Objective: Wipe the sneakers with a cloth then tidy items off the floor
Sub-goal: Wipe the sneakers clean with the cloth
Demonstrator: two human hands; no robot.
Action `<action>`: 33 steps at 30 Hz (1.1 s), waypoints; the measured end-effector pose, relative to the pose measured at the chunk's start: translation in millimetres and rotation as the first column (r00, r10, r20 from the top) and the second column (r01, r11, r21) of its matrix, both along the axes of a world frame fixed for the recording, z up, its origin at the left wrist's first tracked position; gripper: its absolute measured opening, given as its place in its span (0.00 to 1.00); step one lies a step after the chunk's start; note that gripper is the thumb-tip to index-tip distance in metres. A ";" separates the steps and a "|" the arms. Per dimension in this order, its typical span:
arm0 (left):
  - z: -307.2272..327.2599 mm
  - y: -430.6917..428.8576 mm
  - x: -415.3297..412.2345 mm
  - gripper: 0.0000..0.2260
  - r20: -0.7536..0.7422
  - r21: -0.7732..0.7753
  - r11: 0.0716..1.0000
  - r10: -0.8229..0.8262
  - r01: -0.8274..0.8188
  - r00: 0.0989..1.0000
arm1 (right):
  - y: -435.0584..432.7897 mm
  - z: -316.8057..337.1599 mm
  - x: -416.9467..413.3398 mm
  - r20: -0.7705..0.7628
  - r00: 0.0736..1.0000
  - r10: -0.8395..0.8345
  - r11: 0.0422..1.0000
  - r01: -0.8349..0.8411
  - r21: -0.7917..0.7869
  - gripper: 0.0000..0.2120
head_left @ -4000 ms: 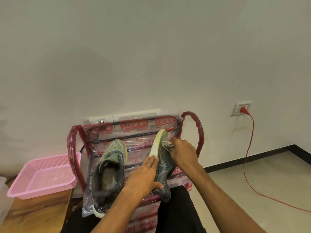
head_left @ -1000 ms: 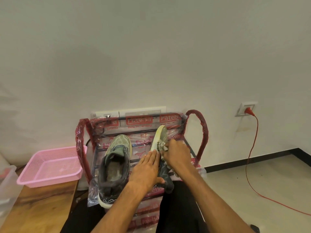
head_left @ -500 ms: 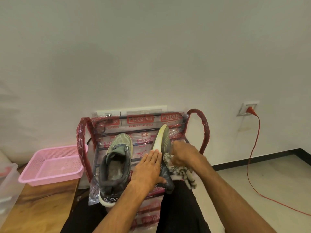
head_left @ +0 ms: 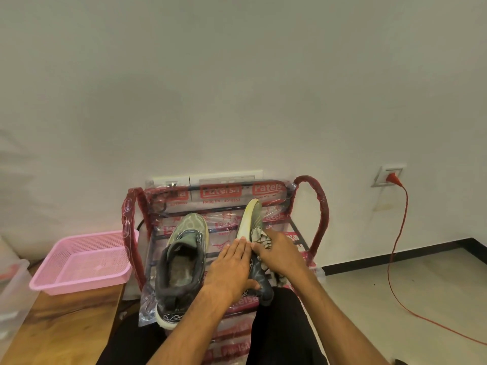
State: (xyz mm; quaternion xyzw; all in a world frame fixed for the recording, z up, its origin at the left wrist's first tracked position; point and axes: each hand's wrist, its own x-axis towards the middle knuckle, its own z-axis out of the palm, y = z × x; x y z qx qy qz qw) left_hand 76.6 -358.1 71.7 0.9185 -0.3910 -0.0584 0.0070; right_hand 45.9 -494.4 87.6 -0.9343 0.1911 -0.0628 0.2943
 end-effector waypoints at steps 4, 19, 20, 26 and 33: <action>-1.4 -2.1 0.8 0.43 -0.010 -0.002 1.000 0.005 -0.005 1.000 | -2.3 -6.5 -4.2 0.066 0.998 0.011 1.000 -0.011 -0.001 0.15; 1.6 0.4 0.7 0.42 -0.019 -0.008 1.000 0.027 -0.027 0.999 | -3.1 -13.8 11.2 -0.048 0.997 0.061 0.958 -0.072 -0.277 0.12; 1.5 0.7 1.5 0.42 -0.019 -0.010 1.000 0.026 -0.027 0.999 | -4.4 -11.1 9.2 -0.067 0.995 0.076 0.963 -0.091 -0.253 0.11; 0.8 0.9 1.3 0.43 -0.020 -0.011 1.000 0.015 -0.015 1.000 | -13.2 1.2 -0.6 -0.101 0.980 0.172 0.971 -0.186 -0.150 0.06; 2.1 2.6 0.8 0.42 -0.025 -0.017 1.000 0.006 -0.006 1.000 | -5.7 -8.2 18.3 -0.019 0.997 0.081 0.920 -0.082 -0.383 0.08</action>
